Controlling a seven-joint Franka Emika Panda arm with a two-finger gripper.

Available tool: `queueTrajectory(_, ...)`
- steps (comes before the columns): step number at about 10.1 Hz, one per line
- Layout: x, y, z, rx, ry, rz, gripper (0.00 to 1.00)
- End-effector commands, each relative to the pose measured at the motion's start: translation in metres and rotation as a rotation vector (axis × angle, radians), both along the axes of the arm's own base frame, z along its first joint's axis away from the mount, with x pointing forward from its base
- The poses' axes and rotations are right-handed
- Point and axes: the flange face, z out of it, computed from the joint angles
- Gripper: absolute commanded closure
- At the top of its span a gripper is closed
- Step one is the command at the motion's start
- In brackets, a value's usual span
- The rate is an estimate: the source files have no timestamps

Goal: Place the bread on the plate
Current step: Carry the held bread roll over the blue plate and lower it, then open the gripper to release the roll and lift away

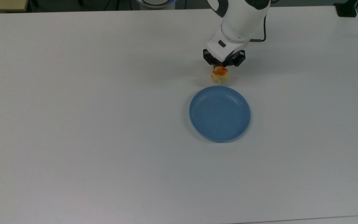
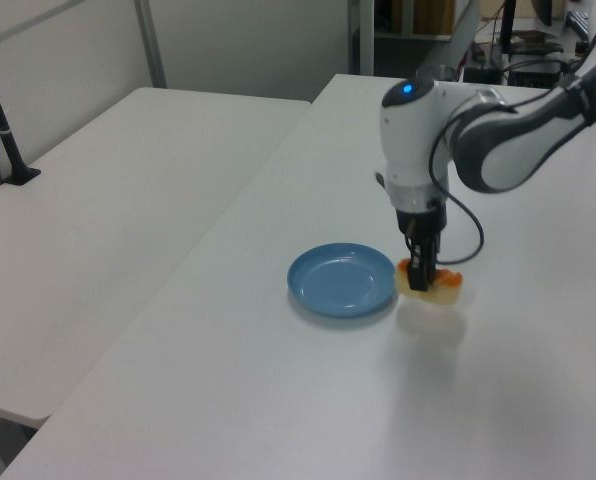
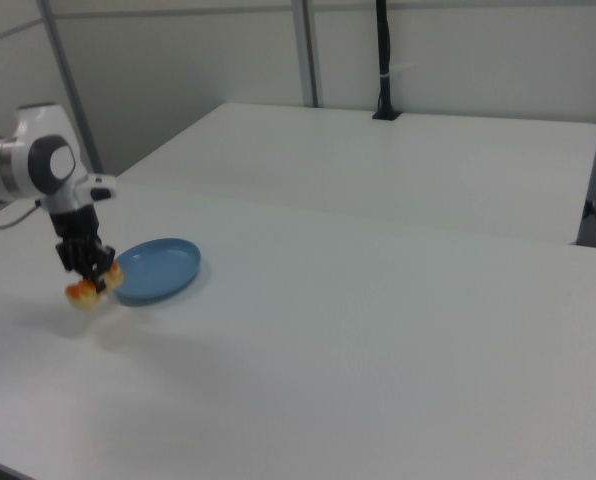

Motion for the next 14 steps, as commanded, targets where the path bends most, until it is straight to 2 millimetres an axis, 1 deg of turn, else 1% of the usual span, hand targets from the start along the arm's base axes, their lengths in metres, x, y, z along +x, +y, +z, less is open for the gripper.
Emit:
queueTrajectory(1, 0.055, -0.017, 0.059, 0.139, -0.063, -0.096, 0.97)
queueTrajectory(2, 0.080, -0.017, 0.048, 0.142, -0.073, -0.110, 0.93)
queueTrajectory(3, 0.103, -0.024, 0.035, 0.150, -0.107, -0.133, 0.90)
queueTrajectory(4, 0.115, -0.022, 0.022, 0.158, -0.139, -0.133, 0.86)
queueTrajectory(5, 0.117, -0.020, 0.014, 0.156, -0.151, -0.124, 0.82)
queueTrajectory(6, 0.120, -0.019, -0.002, 0.136, -0.151, -0.114, 0.72)
queueTrajectory(7, 0.120, -0.017, -0.010, 0.135, -0.155, -0.112, 0.26)
queueTrajectory(8, 0.119, -0.017, -0.011, 0.106, -0.163, -0.089, 0.00)
queueTrajectory(9, 0.118, -0.019, -0.002, 0.073, -0.184, -0.064, 0.00)
queueTrajectory(10, 0.110, -0.026, 0.024, 0.071, -0.196, -0.070, 0.00)
queueTrajectory(11, 0.097, -0.050, 0.063, 0.052, -0.177, -0.101, 0.00)
queueTrajectory(12, 0.084, -0.086, 0.104, 0.025, -0.139, -0.143, 0.00)
queueTrajectory(13, 0.070, -0.113, 0.138, 0.001, -0.106, -0.172, 0.00)
queueTrajectory(14, 0.055, -0.147, 0.169, -0.010, -0.076, -0.140, 0.00)
